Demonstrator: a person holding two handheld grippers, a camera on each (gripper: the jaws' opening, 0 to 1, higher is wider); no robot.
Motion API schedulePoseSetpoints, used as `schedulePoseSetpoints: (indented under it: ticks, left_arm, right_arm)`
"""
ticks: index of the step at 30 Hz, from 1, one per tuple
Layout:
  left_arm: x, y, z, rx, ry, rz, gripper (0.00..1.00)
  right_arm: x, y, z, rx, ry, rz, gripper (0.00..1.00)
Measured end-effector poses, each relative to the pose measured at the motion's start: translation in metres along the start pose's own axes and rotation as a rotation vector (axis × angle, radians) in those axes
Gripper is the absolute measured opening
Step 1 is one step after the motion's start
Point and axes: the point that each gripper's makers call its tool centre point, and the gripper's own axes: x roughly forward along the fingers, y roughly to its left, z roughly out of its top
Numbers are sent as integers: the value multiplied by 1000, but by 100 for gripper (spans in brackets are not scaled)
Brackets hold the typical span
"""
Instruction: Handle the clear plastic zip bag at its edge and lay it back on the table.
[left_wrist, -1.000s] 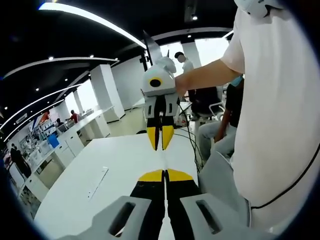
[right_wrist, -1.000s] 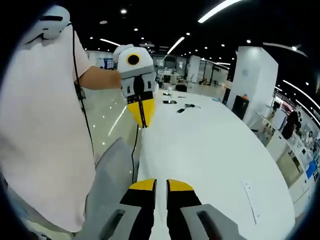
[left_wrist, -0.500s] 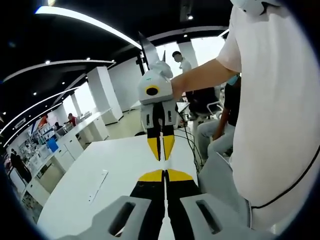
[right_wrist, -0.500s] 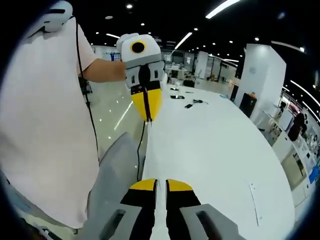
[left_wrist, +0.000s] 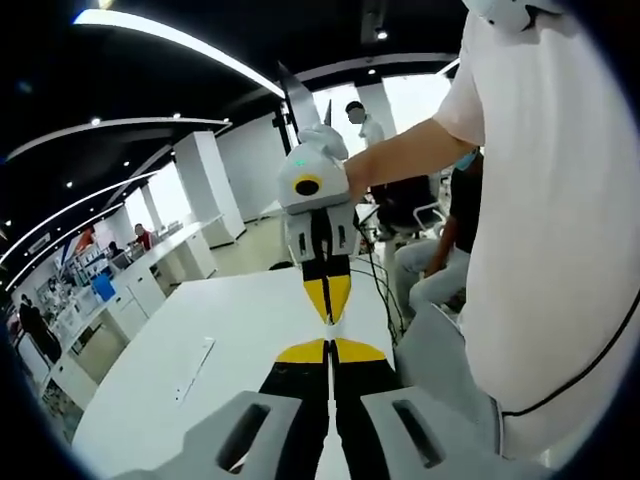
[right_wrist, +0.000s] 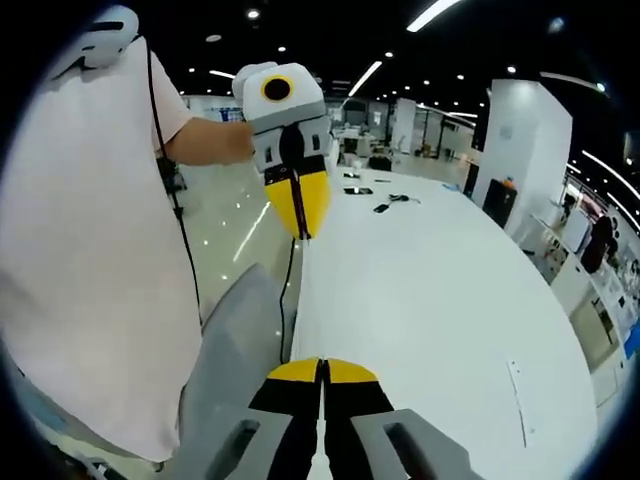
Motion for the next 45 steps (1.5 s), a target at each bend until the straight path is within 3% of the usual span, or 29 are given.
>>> schedulePoseSetpoints:
  ticks: [11,16,22,34,45]
  left_arm:
    - [5,8,-15,12,51,36,0]
    - [11,8,-8,25,46,43,5]
    - [30,-1,-1,49,70,7,12]
    - [60,-7,-15,192,227,-49,9]
    - [62,-7,-37,207,336,-60,6]
  right_arm:
    - [4,-11,-14,1,102,-66,0]
    - [6,-15,-21,-2,153,-94,0]
    - [8,-21,-24,0,192,-120,0]
    - [12,-20,-18,3,243,-143,0]
    - [14,-17,-12,0,256,-146,0]
